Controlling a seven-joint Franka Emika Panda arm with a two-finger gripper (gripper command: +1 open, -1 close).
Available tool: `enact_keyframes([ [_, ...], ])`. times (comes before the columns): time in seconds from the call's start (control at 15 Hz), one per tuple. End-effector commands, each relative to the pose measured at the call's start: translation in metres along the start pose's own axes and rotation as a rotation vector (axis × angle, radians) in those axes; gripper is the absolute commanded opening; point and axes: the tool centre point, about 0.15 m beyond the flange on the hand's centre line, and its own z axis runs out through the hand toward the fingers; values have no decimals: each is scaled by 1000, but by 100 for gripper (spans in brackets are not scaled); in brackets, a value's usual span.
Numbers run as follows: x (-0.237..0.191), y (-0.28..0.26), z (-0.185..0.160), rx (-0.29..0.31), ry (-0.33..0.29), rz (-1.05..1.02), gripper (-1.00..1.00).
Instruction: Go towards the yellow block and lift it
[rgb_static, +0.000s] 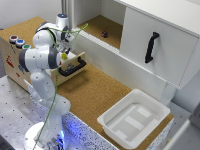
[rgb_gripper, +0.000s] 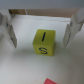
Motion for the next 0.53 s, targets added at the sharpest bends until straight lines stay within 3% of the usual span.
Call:
enact_keyframes([
  [0.0,8,7,10,-33,-19,-14,-100],
  [0.27,7,7,3,-62,20,-29,-100],
  [0.47,2,2,-32,-85,79,-44,-100],
])
